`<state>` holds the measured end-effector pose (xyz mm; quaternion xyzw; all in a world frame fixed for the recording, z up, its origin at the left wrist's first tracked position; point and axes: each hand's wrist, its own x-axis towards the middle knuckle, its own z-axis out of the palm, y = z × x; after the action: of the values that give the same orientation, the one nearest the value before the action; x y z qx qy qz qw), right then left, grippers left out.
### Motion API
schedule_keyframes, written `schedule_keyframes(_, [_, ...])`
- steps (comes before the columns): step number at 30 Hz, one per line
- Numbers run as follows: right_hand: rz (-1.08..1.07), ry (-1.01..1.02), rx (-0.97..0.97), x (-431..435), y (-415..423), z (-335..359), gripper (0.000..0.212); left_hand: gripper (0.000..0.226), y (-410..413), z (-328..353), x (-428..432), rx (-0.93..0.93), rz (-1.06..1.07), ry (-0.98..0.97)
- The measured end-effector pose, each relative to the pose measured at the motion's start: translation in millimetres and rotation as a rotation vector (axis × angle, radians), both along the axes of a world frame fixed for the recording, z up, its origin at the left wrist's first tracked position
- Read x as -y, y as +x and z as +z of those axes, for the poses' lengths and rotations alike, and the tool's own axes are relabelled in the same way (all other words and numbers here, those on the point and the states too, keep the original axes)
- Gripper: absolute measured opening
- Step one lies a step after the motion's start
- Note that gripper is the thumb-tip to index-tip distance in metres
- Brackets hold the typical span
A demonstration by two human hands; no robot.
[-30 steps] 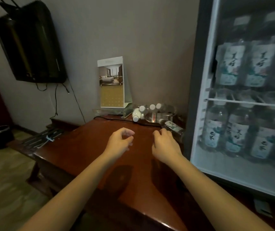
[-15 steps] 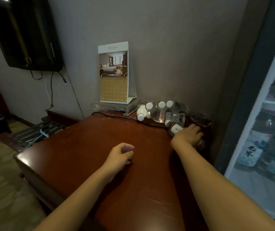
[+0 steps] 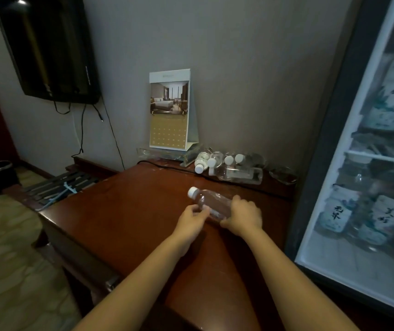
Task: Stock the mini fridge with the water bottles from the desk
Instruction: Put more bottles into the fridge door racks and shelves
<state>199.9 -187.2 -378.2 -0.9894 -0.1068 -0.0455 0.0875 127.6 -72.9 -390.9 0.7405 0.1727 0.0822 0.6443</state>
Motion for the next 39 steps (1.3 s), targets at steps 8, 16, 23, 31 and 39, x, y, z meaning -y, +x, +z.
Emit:
schedule_keyframes(8, [0.243,1.099,-0.379,21.9,-102.3,-21.4,0.032,0.054,-31.6,18.8,26.2,0.27,-0.098,-0.088])
schedule_keyframes(16, [0.333,1.004,-0.514,65.2,-140.2,-8.0,0.051,0.049,-71.8,22.0,46.9,0.22,-0.269,-0.379])
schedule_keyframes(23, [0.22,1.034,-0.518,112.4,-168.5,-0.2,0.045,0.057,-95.8,38.3,95.0,0.168,-0.347,-0.149])
schedule_keyframes(31, [0.127,1.213,-0.461,194.2,-208.4,13.0,0.025,0.065,-103.2,52.4,169.7,0.127,-0.517,-0.068])
schedule_keyframes(39, [0.063,1.302,-0.339,267.5,-248.7,22.7,0.037,0.037,-115.8,83.0,243.7,0.244,-0.597,-0.072])
